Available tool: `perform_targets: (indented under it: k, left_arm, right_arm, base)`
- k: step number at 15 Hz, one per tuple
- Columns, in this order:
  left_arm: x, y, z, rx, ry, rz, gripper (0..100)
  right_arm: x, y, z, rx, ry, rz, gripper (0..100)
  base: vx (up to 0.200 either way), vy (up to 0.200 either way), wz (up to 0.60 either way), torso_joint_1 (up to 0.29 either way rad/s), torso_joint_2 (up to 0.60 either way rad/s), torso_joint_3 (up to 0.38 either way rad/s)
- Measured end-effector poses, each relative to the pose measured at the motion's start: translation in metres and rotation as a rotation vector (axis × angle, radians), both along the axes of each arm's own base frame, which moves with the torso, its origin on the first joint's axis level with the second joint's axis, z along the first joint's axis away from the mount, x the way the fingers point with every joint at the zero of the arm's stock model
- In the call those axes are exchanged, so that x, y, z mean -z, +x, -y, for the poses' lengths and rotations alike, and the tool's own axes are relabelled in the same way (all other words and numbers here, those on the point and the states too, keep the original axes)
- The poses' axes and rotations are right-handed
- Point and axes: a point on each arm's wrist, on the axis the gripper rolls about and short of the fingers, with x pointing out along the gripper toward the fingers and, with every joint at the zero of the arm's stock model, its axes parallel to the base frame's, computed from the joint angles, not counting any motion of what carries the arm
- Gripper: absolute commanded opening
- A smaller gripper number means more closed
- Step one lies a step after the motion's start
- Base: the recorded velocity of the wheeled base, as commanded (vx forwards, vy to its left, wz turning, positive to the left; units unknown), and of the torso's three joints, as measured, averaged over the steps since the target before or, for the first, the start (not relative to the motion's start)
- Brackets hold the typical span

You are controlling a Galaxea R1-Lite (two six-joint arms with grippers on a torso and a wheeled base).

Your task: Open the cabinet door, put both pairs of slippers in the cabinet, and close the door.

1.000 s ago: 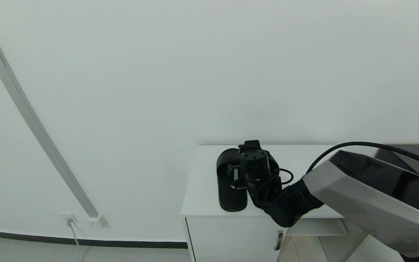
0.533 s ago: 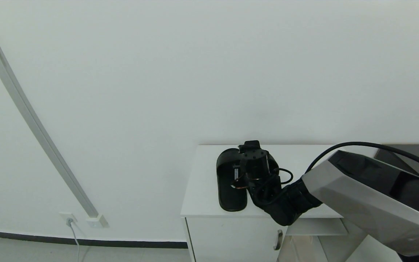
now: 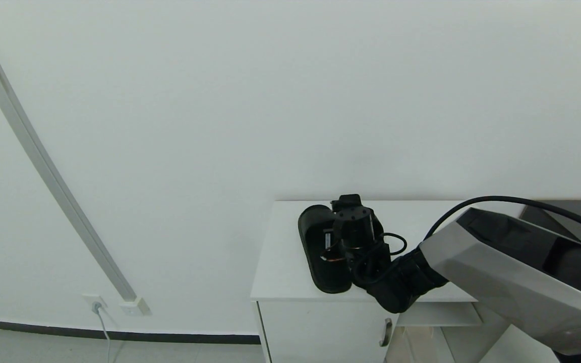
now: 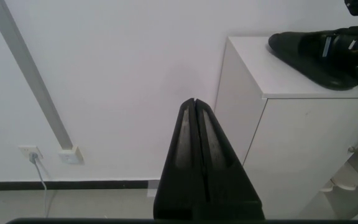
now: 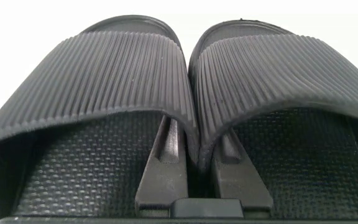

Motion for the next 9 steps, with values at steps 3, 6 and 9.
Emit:
perform_targets:
  k: [3, 6, 9]
  left_arm:
    - [0.000, 0.000, 0.000, 0.000, 0.000, 0.000, 0]
    - [0.000, 0.000, 0.000, 0.000, 0.000, 0.000, 0]
    - [0.000, 0.000, 0.000, 0.000, 0.000, 0.000, 0]
  right_arm:
    - [-0.017, -0.012, 0.006, -0.029, 0.010, 0.006, 0]
    - [-0.036, -0.043, 0.021, -0.120, 0.012, -0.016, 0]
    - [-0.048, -0.084, 0.043, -0.227, 0.024, -0.032, 0]
  base:
    - [0.000, 0.000, 0.00, 0.000, 0.00, 0.000]
    - [0.000, 0.000, 0.00, 0.000, 0.00, 0.000]
    - [0.000, 0.000, 0.00, 0.000, 0.00, 0.000]
